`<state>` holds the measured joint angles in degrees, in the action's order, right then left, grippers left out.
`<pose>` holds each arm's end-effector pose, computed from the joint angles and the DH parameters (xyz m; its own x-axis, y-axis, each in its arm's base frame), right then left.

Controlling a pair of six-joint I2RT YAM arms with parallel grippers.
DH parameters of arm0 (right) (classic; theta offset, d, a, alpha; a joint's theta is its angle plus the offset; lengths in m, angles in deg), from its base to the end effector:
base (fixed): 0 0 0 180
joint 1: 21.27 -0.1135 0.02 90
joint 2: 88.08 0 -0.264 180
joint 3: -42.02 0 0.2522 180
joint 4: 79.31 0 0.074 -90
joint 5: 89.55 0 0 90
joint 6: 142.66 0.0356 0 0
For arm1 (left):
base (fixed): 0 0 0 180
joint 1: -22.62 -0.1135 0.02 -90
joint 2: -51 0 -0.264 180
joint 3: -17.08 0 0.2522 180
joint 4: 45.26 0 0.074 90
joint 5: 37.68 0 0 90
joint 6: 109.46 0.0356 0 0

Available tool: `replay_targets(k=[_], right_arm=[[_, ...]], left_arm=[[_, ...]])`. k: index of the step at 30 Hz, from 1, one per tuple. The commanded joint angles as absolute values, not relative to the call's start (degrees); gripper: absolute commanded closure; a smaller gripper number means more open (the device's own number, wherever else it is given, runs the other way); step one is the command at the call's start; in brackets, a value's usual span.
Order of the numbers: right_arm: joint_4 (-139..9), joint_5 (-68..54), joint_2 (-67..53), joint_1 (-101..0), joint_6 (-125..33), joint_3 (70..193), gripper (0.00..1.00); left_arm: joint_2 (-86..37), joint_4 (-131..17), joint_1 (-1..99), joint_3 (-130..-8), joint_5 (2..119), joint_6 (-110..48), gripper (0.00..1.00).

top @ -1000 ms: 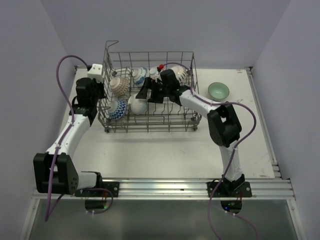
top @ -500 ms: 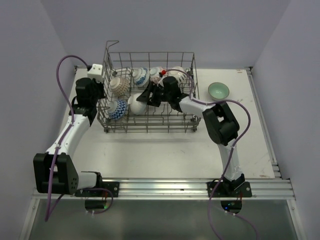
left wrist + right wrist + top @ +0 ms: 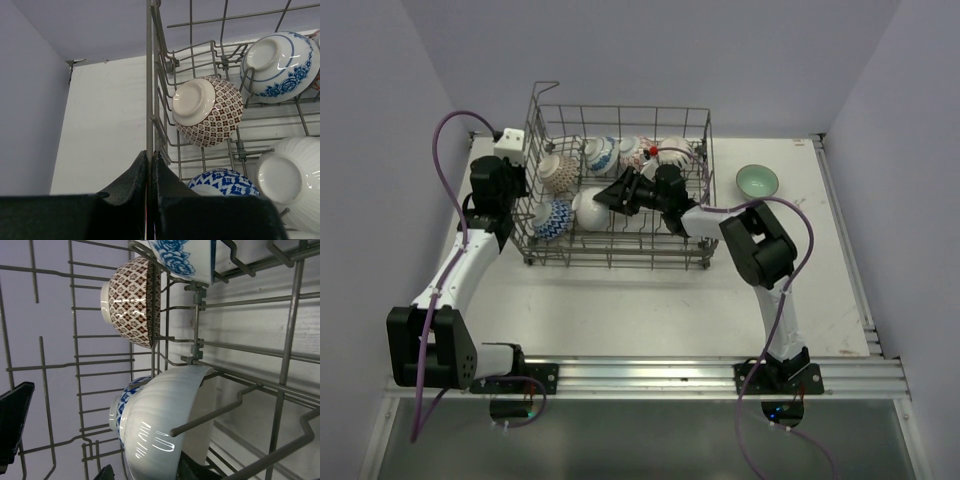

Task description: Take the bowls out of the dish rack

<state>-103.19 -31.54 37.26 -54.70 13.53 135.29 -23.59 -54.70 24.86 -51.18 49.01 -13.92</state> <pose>0.3982 0.2854 0.1801 -0.8759 0.3516 -0.3305 -0.2565 0.2409 0.9360 0.3058 -0.0099 0.3104 -0.2719 0.1071 -0.9564 0.0098 0.9940 0.1085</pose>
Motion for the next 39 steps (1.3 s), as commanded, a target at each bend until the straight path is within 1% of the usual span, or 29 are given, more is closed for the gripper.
replay_targets(k=[1,3,4,6,7,10,13,15,18,19,22,25,26,27,28,30,32,35,36,38,39], right_arm=[[-117.7,-36.2,35.8,-57.7,18.2,136.6,0.50],[-119.9,-36.4,36.3,-57.7,19.0,136.5,0.55],[-121.0,-36.6,36.5,-57.7,20.4,136.5,0.60],[-124.8,-36.7,37.7,-57.7,22.0,136.2,0.67],[-126.1,-36.8,38.0,-57.7,23.5,136.1,0.72],[-126.9,-37.0,38.3,-57.7,23.7,135.9,0.79],[-124.6,-37.2,36.4,-57.7,21.8,135.8,0.82],[-128.8,-37.7,36.5,-57.6,23.5,135.7,0.82],[-134.9,-37.7,37.5,-57.6,28.1,136.6,0.87],[-136.3,-37.8,38.6,-57.6,30.2,136.9,0.91],[-141.6,-38.1,40.1,-57.6,34.1,138.9,0.98],[-138.4,-38.5,38.7,-57.5,32.2,141.0,1.00],[-135.8,-38.7,36.1,-57.6,30.5,141.3,1.00],[-129.1,-39.0,34.9,-57.6,28.7,141.6,1.00],[-126.3,-39.4,33.5,-57.6,25.0,142.0,1.00],[-120.1,-40.8,30.3,-57.3,22.6,143.5,1.00],[-117.5,-41.6,28.7,-56.9,21.1,145.1,1.00],[-109.3,-42.9,24.4,-55.4,16.9,147.1,1.00],[-102.9,-43.1,22.6,-54.7,14.9,147.8,1.00],[-97.1,-43.0,20.8,-53.4,9.7,149.3,1.00],[-94.1,-42.9,19.4,-52.8,8.3,149.5,1.00]], left_arm=[[-22.1,-49.0,26.1,-50.7,55.7,-14.3,1.00],[-22.1,-49.1,26.1,-50.8,55.8,-14.4,1.00],[-22.0,-49.2,26.1,-50.8,55.8,-14.4,1.00],[-22.0,-49.3,26.2,-50.8,55.7,-14.5,1.00],[-22.0,-49.3,26.2,-50.7,55.7,-14.6,1.00],[-22.0,-49.3,26.3,-50.7,54.7,-14.7,1.00],[-22.0,-49.4,26.6,-50.7,53.7,-14.6,1.00],[-22.0,-49.4,26.6,-50.9,53.6,-14.8,1.00],[-21.9,-49.5,26.6,-50.9,53.4,-15.0,1.00],[-22.0,-49.5,26.6,-50.9,53.2,-15.1,1.00],[-21.9,-49.7,26.7,-51.0,52.6,-15.3,1.00],[-21.8,-49.8,26.7,-51.0,52.5,-15.5,1.00],[-21.6,-49.8,26.7,-50.9,52.6,-15.7,1.00],[-21.7,-49.9,26.7,-51.0,52.5,-15.6,1.00],[-21.6,-50.0,26.7,-51.1,52.6,-15.7,1.00],[-21.6,-50.0,26.8,-51.1,52.5,-15.7,1.00],[-21.6,-50.1,26.8,-51.2,52.6,-15.7,1.00],[-21.4,-50.4,26.8,-51.3,51.0,-16.0,0.85],[-21.3,-50.4,26.8,-51.3,50.8,-16.1,0.78],[-21.3,-50.5,26.8,-51.4,50.3,-16.3,0.70],[-21.2,-50.6,26.8,-51.5,50.0,-16.3,0.57]])
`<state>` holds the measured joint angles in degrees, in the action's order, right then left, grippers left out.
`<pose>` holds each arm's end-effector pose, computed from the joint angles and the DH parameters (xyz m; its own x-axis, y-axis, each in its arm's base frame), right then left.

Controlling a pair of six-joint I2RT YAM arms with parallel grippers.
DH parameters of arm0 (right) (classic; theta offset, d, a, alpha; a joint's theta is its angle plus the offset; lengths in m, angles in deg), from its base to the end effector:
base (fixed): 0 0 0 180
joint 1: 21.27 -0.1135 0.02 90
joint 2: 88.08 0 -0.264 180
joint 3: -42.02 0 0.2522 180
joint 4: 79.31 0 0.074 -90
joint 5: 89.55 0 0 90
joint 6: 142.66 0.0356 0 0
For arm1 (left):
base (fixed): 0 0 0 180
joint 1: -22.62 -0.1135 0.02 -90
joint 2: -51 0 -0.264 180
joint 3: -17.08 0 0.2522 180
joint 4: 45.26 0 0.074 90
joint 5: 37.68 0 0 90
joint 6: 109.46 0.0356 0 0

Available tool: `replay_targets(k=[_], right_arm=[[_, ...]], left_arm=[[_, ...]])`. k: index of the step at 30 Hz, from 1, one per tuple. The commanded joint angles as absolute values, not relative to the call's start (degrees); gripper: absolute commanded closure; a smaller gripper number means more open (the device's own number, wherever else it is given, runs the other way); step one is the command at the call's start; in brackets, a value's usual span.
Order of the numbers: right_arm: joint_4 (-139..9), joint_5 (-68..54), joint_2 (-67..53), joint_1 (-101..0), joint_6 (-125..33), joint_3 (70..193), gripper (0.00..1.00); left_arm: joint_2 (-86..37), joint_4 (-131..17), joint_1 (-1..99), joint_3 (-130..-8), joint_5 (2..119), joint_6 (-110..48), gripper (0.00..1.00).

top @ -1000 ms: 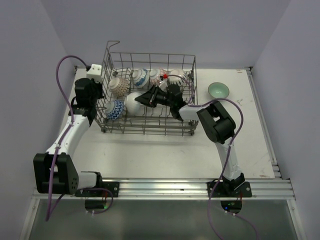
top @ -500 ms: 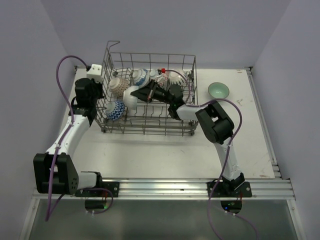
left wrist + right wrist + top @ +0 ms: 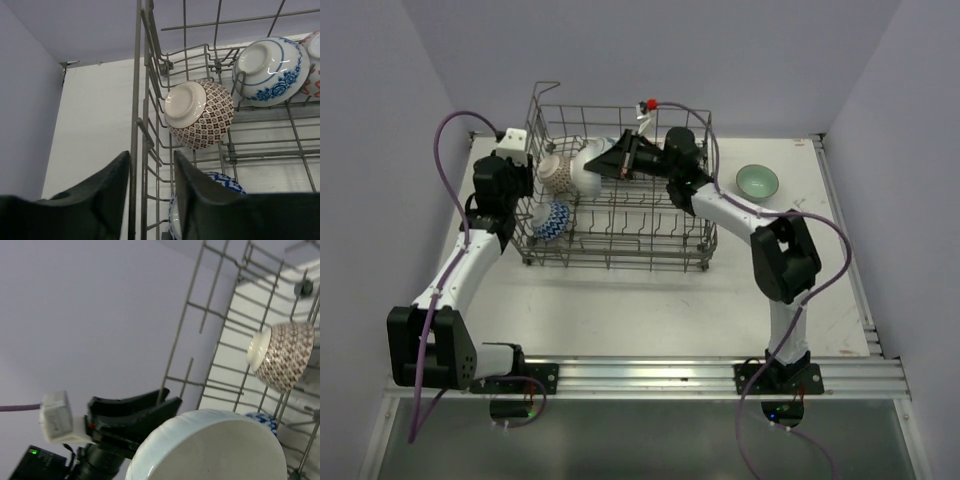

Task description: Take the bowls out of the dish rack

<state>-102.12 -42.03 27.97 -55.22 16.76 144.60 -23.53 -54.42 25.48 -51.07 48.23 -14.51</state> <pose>0.3848 0.2881 0.3082 -0.8558 0.2562 -0.4495 -0.4651 -0.0006 0.8852 0.3055 -0.0127 0.3106 -0.2682 0.0996 -0.9582 0.0043 0.9948 0.1022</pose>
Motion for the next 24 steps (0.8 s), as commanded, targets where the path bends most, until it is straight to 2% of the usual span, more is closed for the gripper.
replay_targets(k=[1,3,5,8,11,17,24], right_arm=[[-93.2,-42.6,18.7,-52.1,8.1,149.4,1.00],[-88.2,-40.9,16.8,-50.1,4.5,148.6,1.00],[-80.5,-36.0,13.4,-48.6,-1.7,149.3,1.00],[-66.7,-31.4,10.7,-46.0,-9.9,151.4,1.00],[-58.5,-24.2,8.6,-41.8,-15.0,153.9,1.00],[-34.6,-10.2,9.6,-31.5,-21.4,160.8,1.00],[-28.0,-2.9,15.6,-24.0,-24.8,160.5,1.00]], left_arm=[[-21.0,-50.7,26.8,-51.5,49.4,-16.4,0.51],[-20.9,-50.8,26.8,-51.6,48.8,-16.5,0.39],[-20.5,-50.8,26.8,-51.5,47.7,-16.7,0.32],[-19.5,-50.8,27.0,-51.5,46.0,-17.2,0.11],[-18.8,-51.2,27.2,-51.9,43.9,-17.9,0.01],[-19.0,-55.7,30.1,-55.3,36.9,-18.6,0.00],[-18.6,-58.4,32.5,-56.7,32.5,-20.9,0.00]])
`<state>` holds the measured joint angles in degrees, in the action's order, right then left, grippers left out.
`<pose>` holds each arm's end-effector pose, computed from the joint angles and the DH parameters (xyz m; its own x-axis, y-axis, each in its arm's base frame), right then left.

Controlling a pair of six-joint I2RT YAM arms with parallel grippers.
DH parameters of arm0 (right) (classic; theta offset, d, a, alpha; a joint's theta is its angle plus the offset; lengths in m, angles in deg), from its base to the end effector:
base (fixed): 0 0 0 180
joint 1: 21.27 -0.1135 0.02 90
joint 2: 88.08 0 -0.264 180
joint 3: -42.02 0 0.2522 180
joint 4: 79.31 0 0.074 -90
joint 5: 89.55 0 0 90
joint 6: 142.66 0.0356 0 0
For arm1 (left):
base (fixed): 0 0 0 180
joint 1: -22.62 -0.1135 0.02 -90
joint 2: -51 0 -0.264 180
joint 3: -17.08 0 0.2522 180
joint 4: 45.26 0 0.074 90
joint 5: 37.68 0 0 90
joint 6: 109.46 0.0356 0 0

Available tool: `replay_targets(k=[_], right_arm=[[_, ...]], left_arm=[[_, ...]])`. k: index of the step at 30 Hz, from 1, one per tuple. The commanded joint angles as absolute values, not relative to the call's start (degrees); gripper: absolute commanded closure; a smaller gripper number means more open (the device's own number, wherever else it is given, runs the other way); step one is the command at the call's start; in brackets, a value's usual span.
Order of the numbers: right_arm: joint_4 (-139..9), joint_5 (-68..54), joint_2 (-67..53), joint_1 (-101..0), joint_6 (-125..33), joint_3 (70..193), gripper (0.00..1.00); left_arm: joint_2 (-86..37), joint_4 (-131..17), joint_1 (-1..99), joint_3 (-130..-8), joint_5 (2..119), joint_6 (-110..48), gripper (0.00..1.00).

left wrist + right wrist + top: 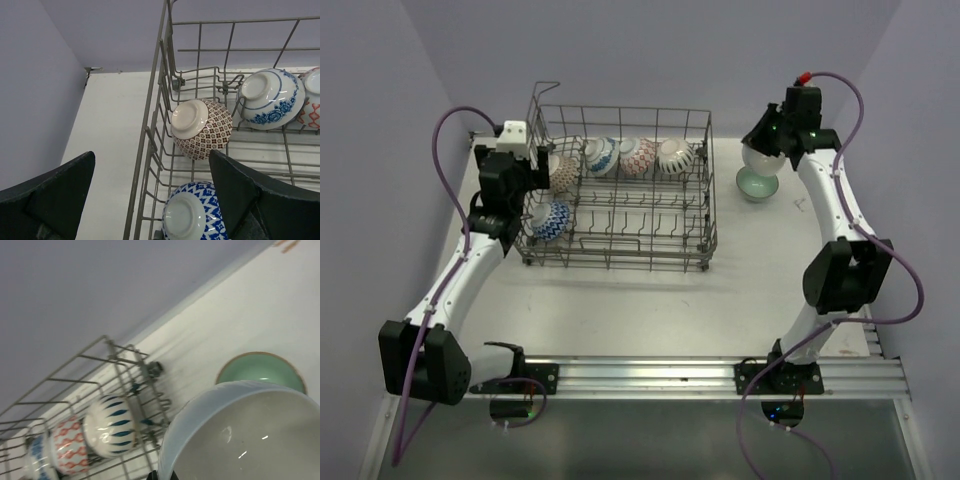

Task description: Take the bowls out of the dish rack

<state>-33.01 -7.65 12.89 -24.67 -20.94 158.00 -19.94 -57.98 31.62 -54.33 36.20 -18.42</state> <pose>0.4062 0.0292 0.3813 -0.5351 0.4897 -0.6884 0.1204 0.8508 0.5115 0.2897 -0.0359 0.3421 -0.2117 0.0512 -0.9760 -0.1139 0.9905 0.0766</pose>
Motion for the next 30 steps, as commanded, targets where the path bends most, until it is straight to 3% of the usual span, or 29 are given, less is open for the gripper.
replay_targets(k=[1,13,30], right_arm=[[-27.0,-1.8,16.7,-23.5,-25.4,161.8,1.00],[-7.2,5.1,36.3,-22.4,-38.9,188.0,1.00],[-6.9,3.3,44.5,-24.0,-41.5,190.5,1.00]], left_arm=[[-18.6,-58.2,32.9,-56.5,32.0,-20.4,0.00],[-17.7,-57.5,35.3,-56.2,28.1,-17.4,0.00],[-17.0,-58.8,35.2,-57.1,28.4,-17.6,0.00]])
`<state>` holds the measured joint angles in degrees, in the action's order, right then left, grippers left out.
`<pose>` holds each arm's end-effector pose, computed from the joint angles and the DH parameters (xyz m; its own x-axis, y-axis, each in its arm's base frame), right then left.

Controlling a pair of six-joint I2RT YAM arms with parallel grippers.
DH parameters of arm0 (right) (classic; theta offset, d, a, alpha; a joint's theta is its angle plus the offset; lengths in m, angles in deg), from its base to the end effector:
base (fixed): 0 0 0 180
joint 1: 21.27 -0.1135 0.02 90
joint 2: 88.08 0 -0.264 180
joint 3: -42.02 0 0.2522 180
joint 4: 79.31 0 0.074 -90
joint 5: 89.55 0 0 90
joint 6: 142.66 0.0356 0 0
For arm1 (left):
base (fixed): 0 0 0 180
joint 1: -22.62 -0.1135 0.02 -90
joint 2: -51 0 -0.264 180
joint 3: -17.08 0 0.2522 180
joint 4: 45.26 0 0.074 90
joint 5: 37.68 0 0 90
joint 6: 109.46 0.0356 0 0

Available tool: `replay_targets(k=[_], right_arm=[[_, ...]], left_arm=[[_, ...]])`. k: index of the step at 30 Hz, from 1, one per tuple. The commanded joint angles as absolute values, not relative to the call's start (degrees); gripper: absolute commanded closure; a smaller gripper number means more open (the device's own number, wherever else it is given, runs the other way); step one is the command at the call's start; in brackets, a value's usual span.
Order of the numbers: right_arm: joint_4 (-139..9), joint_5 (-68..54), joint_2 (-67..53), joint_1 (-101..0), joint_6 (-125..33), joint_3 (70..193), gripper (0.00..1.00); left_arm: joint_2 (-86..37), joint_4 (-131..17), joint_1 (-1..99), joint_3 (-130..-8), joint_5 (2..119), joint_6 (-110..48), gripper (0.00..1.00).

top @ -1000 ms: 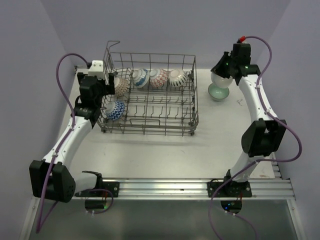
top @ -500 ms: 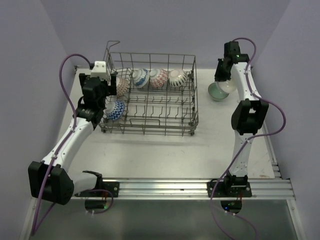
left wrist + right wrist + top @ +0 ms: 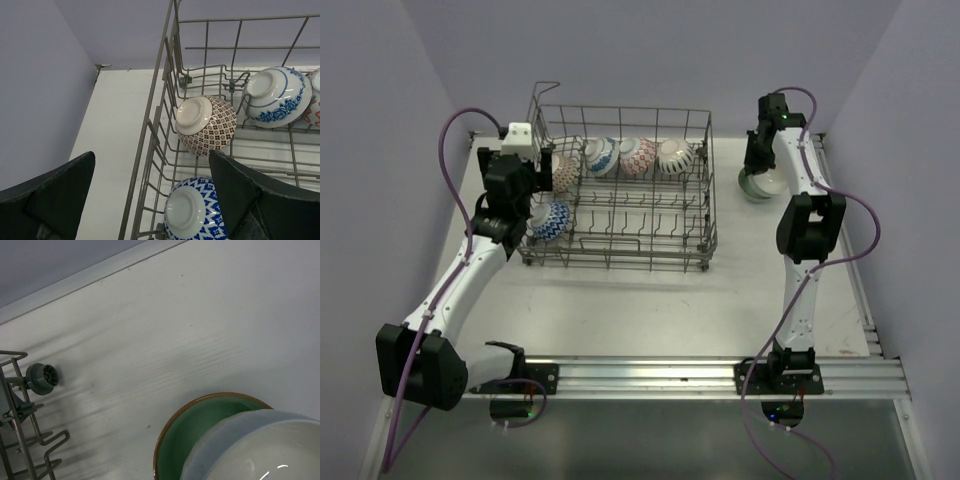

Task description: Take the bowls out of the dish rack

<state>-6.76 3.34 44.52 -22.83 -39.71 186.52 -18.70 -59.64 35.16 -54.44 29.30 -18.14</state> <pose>0.4990 0.0118 0.2643 -0.8497 0.2008 -0.4875 0.1928 0.9789 0.0670 0.2809 -0.0482 0.3459 -0.2162 0.0698 -0.9739 -0.1678 0.9799 0.1075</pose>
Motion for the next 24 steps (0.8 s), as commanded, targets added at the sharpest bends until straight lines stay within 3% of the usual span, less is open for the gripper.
replay_targets(k=[1,21,23,24], right_arm=[[-6.8,3.3,44.9,-24.3,-41.6,191.3,1.00],[-2.9,8.6,50.4,-25.7,-42.6,195.2,1.00],[-2.6,8.4,50.4,-25.7,-42.6,195.2,0.91],[-2.6,8.2,50.4,-25.8,-42.6,195.0,0.76]], left_arm=[[-17.0,-58.7,35.2,-57.1,28.5,-17.6,0.00],[-17.4,-58.9,34.8,-57.7,28.9,-17.9,0.00],[-17.5,-58.9,34.8,-57.8,28.9,-18.0,0.00],[-17.5,-58.8,34.7,-57.9,28.9,-18.1,0.00]])
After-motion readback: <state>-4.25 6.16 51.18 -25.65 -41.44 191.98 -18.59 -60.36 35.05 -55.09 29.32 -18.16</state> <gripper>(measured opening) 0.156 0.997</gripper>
